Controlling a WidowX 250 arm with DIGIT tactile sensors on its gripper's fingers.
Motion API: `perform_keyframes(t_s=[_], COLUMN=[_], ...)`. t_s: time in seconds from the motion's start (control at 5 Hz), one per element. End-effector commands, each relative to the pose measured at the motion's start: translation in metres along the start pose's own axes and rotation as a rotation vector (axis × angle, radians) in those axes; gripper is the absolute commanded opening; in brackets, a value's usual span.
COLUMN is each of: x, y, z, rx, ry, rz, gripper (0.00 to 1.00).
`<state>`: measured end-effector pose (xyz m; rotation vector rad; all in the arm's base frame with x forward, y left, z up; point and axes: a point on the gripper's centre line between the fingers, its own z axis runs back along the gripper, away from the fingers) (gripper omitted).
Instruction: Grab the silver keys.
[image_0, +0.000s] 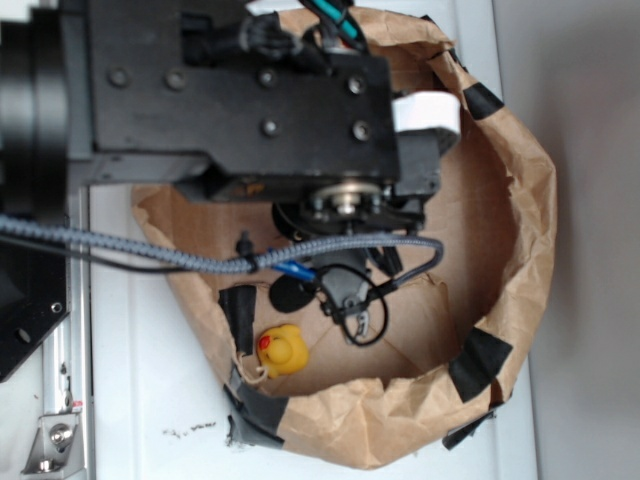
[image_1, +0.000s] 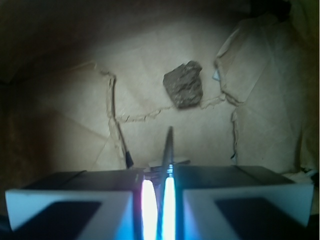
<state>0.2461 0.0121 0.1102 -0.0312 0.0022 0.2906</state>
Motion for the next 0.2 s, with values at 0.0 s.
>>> perform_keyframes(t_s=[0.0], x=[0.0067], y=[0.0098], z=[0.0112], rx=[-0.011], ry=[-0.086], rz=[0.014], gripper=[0.0])
